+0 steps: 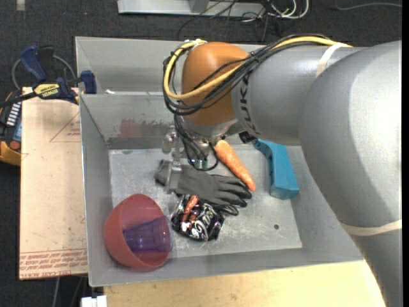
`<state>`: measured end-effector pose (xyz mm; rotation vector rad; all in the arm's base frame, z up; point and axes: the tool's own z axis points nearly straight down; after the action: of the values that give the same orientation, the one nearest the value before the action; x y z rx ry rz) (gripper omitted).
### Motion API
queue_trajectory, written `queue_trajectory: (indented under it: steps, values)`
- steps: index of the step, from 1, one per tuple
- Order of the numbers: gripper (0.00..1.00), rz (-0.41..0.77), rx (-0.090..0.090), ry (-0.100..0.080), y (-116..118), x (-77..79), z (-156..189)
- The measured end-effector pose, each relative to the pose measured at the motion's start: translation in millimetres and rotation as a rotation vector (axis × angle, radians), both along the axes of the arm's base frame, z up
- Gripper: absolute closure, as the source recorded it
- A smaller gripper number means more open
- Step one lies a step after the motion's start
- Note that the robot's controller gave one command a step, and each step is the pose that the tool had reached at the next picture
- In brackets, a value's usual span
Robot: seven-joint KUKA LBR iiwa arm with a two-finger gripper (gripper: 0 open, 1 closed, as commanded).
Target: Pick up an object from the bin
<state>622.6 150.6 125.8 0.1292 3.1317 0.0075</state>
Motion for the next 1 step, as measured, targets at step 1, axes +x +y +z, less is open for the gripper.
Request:
queue_trajectory:
  steps: [1]
  values:
    - [0.0, 0.169, -0.001, 0.001, -13.6, 1.8, -26.4]
